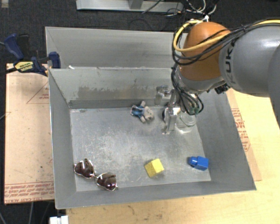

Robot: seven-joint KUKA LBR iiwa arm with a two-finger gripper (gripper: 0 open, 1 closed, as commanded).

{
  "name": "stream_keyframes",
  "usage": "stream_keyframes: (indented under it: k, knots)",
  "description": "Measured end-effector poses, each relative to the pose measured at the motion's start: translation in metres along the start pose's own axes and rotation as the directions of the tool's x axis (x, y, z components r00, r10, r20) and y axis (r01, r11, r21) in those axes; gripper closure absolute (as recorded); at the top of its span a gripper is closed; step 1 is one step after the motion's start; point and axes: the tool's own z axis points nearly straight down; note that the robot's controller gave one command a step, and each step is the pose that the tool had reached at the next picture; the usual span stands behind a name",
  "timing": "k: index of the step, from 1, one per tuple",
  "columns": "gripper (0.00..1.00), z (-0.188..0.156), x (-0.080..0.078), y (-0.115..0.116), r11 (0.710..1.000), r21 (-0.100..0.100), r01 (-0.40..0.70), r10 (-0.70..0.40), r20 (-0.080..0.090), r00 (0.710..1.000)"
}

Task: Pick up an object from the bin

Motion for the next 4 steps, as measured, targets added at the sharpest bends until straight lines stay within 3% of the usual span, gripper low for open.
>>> stream_keyframes:
  k: [1, 2, 3, 4]
  knots:
    - [0.0, 0.047, -0.015, -0.041, 0.952, 0.002, 0.305, -0.305, 0.008, 0.952]
    - [0.0, 0.074, -0.009, -0.063, 0.954, -0.002, 0.3, -0.3, -0.003, 0.954]
    - [0.0, 0.059, -0.016, -0.067, 0.985, 0.0, 0.173, -0.173, 0.001, 0.985]
    - [0.0, 0.068, -0.019, -0.087, 0.91, 0.001, 0.415, -0.415, 0.003, 0.91]
